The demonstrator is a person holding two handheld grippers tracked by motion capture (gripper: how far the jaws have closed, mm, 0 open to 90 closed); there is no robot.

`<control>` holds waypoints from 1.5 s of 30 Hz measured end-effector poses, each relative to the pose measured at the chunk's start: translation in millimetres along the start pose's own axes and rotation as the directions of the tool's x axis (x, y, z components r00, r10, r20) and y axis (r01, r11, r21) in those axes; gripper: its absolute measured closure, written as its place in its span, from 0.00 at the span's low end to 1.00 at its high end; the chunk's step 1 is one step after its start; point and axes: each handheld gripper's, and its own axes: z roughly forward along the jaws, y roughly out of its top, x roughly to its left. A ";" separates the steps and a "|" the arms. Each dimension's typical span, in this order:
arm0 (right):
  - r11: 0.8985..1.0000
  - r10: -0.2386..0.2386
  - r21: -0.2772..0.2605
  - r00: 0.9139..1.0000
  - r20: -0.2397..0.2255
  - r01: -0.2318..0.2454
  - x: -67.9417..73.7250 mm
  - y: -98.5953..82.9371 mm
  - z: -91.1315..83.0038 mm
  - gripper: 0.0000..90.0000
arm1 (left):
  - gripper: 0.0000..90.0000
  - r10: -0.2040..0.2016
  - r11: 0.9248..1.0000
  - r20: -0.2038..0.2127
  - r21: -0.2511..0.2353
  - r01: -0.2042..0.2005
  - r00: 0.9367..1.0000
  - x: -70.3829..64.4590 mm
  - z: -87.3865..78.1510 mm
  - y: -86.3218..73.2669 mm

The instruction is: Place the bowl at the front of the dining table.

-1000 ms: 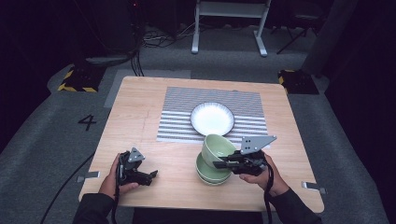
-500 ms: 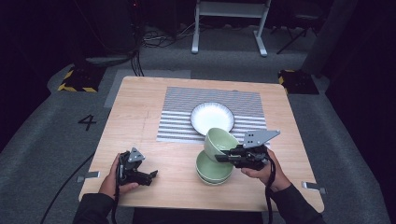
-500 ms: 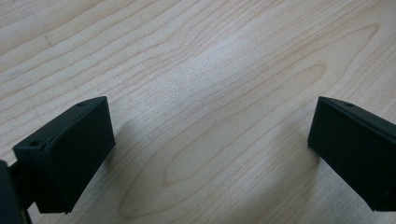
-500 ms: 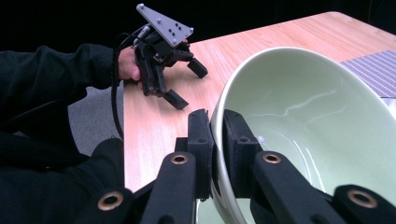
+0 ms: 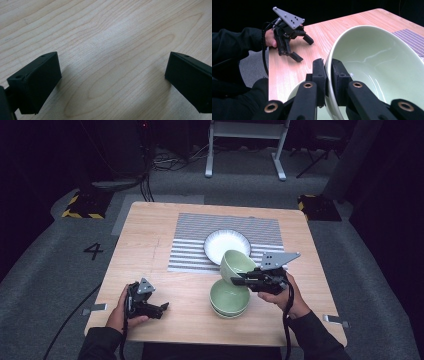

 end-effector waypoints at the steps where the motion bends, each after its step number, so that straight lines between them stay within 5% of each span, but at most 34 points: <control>1: 1.000 0.001 -0.001 1.000 0.001 -0.001 -1.0 0.4 0.3 0.92 | 0.00 -0.001 1.000 0.000 0.001 0.001 1.000 -0.1 -0.1 0.0; 45: 0.998 0.068 -0.011 0.992 0.107 -0.067 -58.8 21.4 27.7 0.92 | 0.00 0.001 1.000 -0.001 0.000 -0.001 1.000 0.1 0.0 0.0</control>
